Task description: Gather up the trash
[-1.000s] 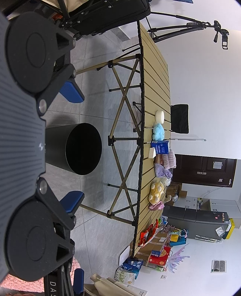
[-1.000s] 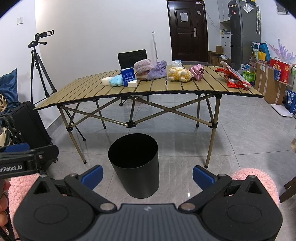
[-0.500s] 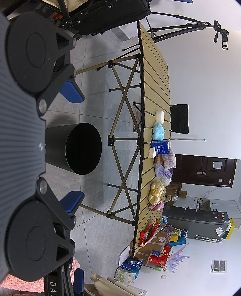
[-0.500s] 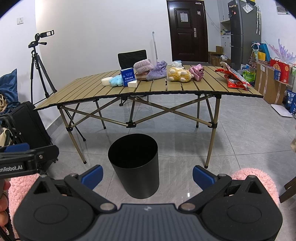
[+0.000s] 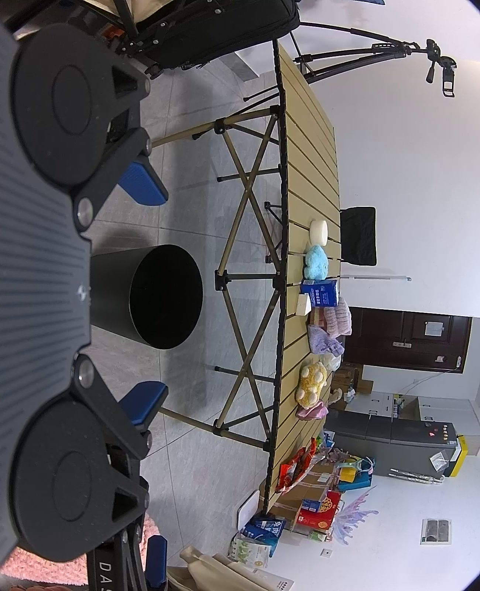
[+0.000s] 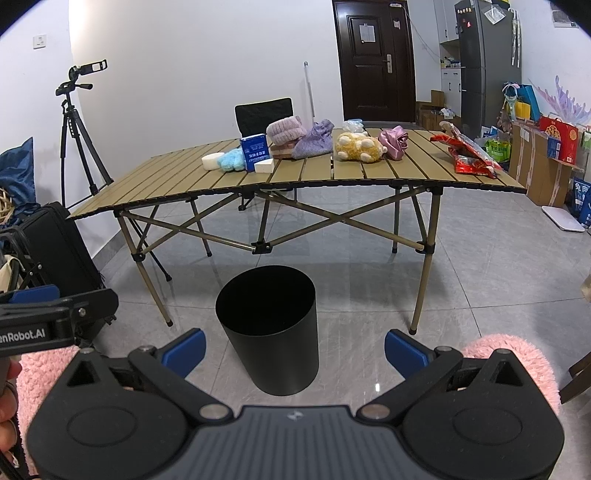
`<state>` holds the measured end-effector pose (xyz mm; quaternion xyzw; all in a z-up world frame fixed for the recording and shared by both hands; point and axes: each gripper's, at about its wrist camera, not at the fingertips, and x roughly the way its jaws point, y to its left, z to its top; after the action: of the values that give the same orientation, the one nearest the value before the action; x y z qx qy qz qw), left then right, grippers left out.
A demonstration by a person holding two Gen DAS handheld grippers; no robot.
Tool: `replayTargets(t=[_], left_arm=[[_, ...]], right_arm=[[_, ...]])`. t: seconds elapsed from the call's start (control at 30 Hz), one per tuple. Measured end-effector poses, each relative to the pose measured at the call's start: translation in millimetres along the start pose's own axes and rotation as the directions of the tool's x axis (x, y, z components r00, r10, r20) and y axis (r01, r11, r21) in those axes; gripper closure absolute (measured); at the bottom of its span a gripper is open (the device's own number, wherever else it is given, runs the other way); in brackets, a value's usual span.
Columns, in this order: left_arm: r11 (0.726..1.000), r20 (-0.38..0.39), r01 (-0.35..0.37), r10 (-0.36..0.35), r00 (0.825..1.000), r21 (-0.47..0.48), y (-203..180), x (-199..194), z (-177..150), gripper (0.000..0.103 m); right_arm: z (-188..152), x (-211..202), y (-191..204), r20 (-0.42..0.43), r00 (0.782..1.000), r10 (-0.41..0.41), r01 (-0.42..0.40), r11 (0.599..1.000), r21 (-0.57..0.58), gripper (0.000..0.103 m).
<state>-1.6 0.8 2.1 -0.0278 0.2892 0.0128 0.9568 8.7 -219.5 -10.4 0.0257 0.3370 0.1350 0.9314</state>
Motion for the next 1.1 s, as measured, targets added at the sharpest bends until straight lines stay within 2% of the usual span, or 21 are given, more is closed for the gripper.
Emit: replayTargets(t=[0.3,1.1], left_arm=[[1.0,0.014,-0.005,0.005,1.0,0.008,4,14,8,0.0],[0.999,0.063,-0.038,0.041,0.997,-0.037,21,107,80,0.0]], right_arm=[[4,12,1,0.012,1.0,-0.001,0.001,1.0,-0.013,0.0],[76,96,-20,0.072,0.997,-0.028,0.029,0.999,-0.015,0.0]])
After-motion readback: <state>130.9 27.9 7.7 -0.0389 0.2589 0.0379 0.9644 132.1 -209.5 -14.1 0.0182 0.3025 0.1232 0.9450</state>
